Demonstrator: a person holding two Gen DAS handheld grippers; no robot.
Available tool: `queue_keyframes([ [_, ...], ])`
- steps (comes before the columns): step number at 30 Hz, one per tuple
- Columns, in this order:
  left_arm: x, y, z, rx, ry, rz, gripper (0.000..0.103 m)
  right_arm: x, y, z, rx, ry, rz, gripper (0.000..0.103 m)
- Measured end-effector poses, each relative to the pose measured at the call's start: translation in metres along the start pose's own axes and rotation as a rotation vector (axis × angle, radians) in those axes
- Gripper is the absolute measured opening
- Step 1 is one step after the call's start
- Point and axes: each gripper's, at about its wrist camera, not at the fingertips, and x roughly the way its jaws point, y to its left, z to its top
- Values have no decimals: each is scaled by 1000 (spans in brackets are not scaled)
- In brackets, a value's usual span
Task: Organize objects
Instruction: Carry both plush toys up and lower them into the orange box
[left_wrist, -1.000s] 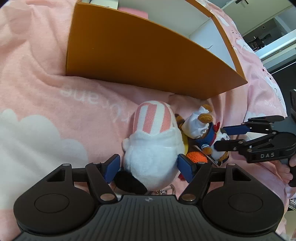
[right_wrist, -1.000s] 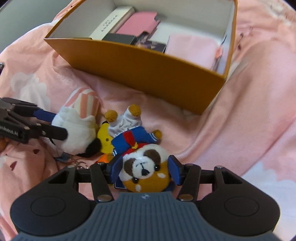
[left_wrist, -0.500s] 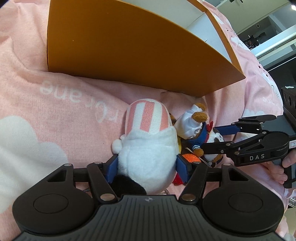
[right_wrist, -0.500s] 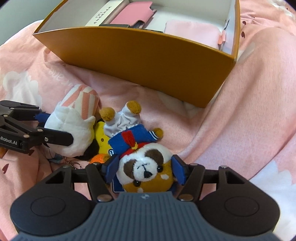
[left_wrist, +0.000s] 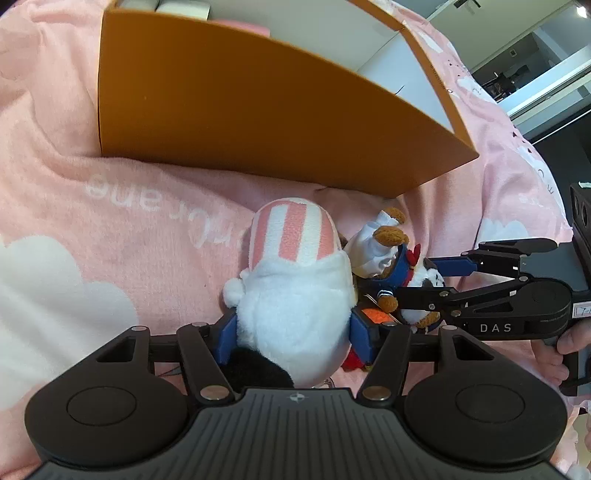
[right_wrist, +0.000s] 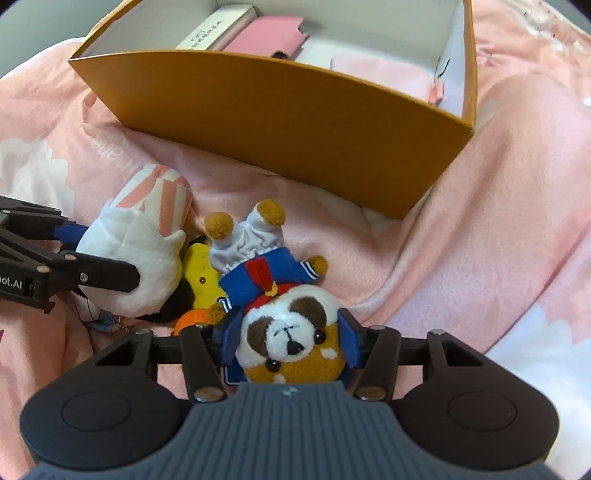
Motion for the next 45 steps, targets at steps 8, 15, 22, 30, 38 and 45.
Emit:
queue_keyframes([
  [8, -24, -11, 3, 24, -65, -25, 69, -32, -4, -6, 83, -89, 14, 54],
  [15, -68, -32, 17, 51, -162, -114, 69, -89, -16, -13, 214, -224, 110, 54],
  [22, -109, -52, 57, 87, -269, -167, 69, -142, -30, 15, 214, -371, 155, 54],
  [30, -113, -63, 122, 122, -320, -129, 69, -163, -36, 74, 94, -479, 92, 54],
  [38, -62, -46, 177, 66, -243, -72, 69, -123, -52, 142, -70, -448, -25, 54],
  [45, -8, -27, 201, -9, -216, -47, 69, -75, -81, 177, 155, -352, -20, 55],
])
